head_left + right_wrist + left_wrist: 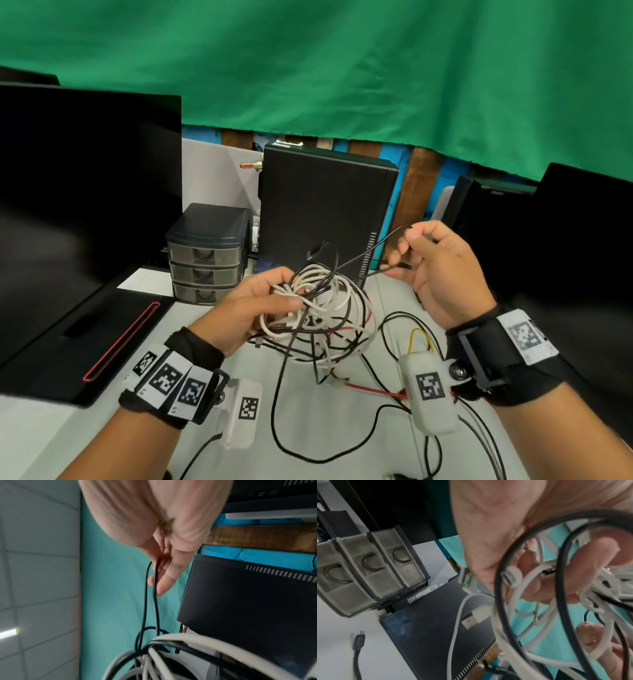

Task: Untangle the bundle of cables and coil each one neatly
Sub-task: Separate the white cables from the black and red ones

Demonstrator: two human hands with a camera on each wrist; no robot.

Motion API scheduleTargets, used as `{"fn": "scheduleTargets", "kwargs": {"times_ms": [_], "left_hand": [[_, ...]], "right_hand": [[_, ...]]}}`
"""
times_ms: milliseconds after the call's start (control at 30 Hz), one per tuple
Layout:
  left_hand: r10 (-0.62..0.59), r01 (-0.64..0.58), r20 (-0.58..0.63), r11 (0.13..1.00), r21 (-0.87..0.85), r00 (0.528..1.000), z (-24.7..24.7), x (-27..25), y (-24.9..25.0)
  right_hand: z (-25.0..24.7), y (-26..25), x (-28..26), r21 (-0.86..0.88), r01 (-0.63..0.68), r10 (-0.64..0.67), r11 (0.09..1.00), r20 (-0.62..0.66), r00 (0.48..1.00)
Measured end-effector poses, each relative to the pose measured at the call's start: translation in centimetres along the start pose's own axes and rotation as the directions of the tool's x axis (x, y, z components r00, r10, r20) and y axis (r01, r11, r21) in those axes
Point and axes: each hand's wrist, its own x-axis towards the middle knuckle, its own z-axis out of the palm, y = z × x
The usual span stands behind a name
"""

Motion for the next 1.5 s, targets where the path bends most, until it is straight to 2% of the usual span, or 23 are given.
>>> {"fn": "scheduleTargets", "kwargs": {"times_ms": [200,300,433,533,833,1000,1167,1233,1400,1500], "left_hand": [[0.059,-0.06,0.014,0.985,0.16,0.998,1.3,0.3,-0.2],[0.086,-0.081,-0.014,0.976,0.201,0.996,1.4,0.4,-0.1],[0.074,-0.067,-0.013,0.958,0.278,0.997,1.6,0.2,0.2],[0.085,-0.061,-0.06,0.946,0.319,0.995,2.1,0.2,0.4],[0.103,-0.046,-0.242,0.973,0.228,0.965,3.2,0.8,0.0],[0.112,-0.059,-0.229,0.972,0.226,0.967,3.0,0.8,-0.3],[0.068,-0.009,-0.196,0.957,0.289,0.978,3.1,0.7,-0.7],[0.095,-0.017,-0.22,0.942,0.335,0.971,3.2,0.7,-0.7],[0.105,0.01,-0.38,0.958,0.288,0.919,3.6,1.1,-1.1],[0.14,-0.015,-0.399,0.953,0.301,0.906,3.7,1.2,-1.1]], "right_hand": [[-0.8,0.3,0.2,0.109,0.003,0.008,0.994,-0.104,0.995],[-1.3,0.0,0.2,0.118,0.003,0.011,0.993,-0.117,0.993],[-1.6,-0.3,0.2,-0.05,0.057,-0.063,0.997,-0.105,0.992],[-1.8,-0.6,0.3,-0.127,0.082,-0.098,0.989,-0.126,0.987],[-3.1,0.3,0.8,-0.426,0.11,-0.225,0.898,-0.23,0.947],[-3.4,0.8,0.5,-0.417,0.064,-0.182,0.907,-0.25,0.951],[-4.1,0.5,0.0,-0.376,0.043,-0.136,0.926,-0.224,0.965],[-4.3,0.4,-0.2,-0.387,0.067,-0.163,0.92,-0.22,0.962],[-4.8,0.5,-0.3,-0.387,0.122,-0.231,0.914,-0.248,0.941],[-5.1,0.8,-0.3,-0.37,0.158,-0.273,0.915,-0.284,0.919]]}}
